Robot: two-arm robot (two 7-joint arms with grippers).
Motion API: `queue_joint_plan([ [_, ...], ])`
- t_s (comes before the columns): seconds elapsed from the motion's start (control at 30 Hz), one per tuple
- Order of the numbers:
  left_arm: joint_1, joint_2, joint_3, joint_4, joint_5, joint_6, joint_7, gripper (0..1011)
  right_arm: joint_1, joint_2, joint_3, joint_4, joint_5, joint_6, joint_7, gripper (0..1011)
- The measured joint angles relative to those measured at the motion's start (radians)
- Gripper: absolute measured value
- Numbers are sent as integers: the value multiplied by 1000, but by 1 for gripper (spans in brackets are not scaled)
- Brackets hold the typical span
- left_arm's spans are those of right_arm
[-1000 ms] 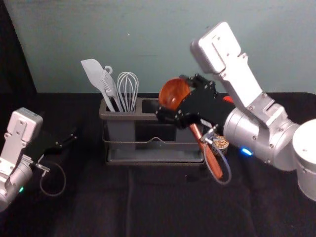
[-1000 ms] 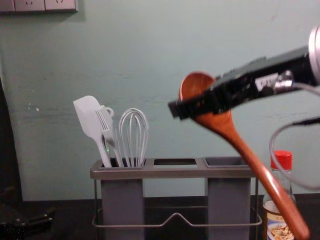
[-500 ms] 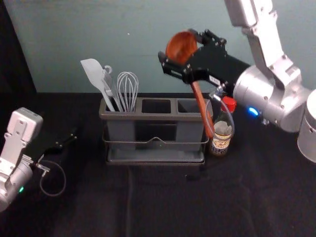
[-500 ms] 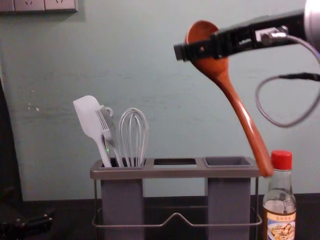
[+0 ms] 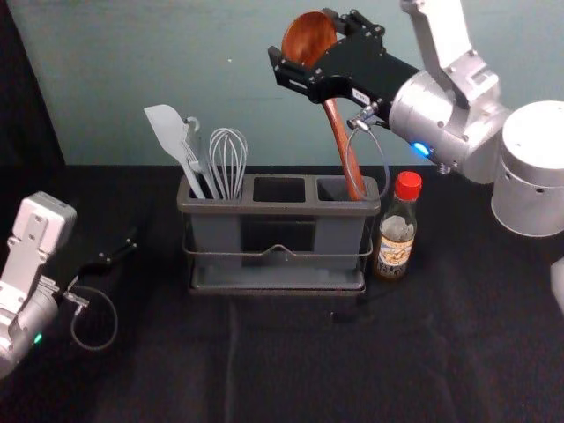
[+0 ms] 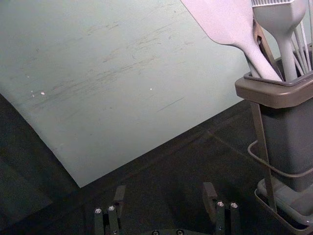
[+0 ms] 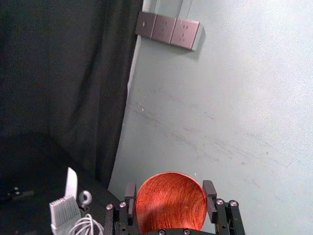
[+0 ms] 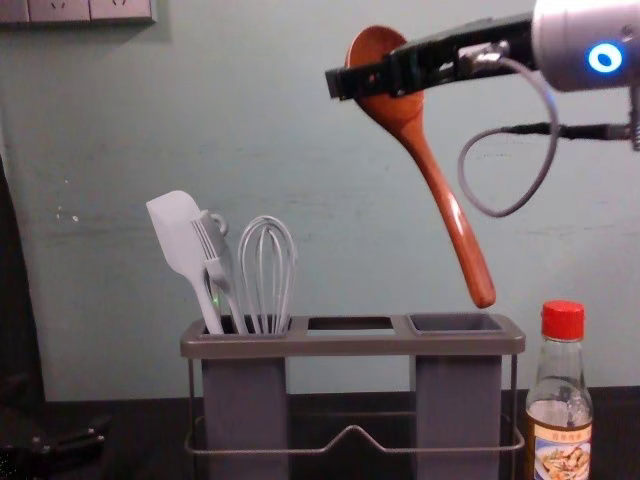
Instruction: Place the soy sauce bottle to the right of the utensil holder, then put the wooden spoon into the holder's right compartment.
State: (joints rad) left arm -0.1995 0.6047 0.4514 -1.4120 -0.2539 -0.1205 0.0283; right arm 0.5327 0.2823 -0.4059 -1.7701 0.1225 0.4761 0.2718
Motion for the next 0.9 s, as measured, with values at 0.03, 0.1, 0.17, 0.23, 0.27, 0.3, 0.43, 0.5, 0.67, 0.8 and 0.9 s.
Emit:
queue_joint_plan([
  [0.03,0,0,0,0,0,0,0,1011,11,-7,-6,21,-9,0,2,838],
  [0.1,0,0,0,0,0,0,0,1011,24,-14,-11,40,-18,0,3,838],
  [0.17,0,0,0,0,0,0,0,1012,41,-21,-20,65,-34,0,4,838],
  [0.23,0,0,0,0,0,0,0,1011,53,-26,-25,85,-47,-2,7,839],
  [0.27,0,0,0,0,0,0,0,1012,57,-27,-26,91,-51,-2,9,838],
  [0.3,0,0,0,0,0,0,0,1011,59,-28,-27,96,-53,-3,11,838],
  [0.43,0,0,0,0,0,0,0,1011,62,-33,-25,117,-65,-7,20,838],
  [0.5,0,0,0,0,0,0,0,1011,61,-35,-22,127,-70,-10,23,838],
  [0.67,0,0,0,0,0,0,0,1011,56,-40,-15,145,-76,-14,34,838],
  [0.8,0,0,0,0,0,0,0,1011,53,-44,-11,154,-83,-18,42,838],
  [0.9,0,0,0,0,0,0,0,1012,52,-48,-5,163,-88,-22,48,838],
])
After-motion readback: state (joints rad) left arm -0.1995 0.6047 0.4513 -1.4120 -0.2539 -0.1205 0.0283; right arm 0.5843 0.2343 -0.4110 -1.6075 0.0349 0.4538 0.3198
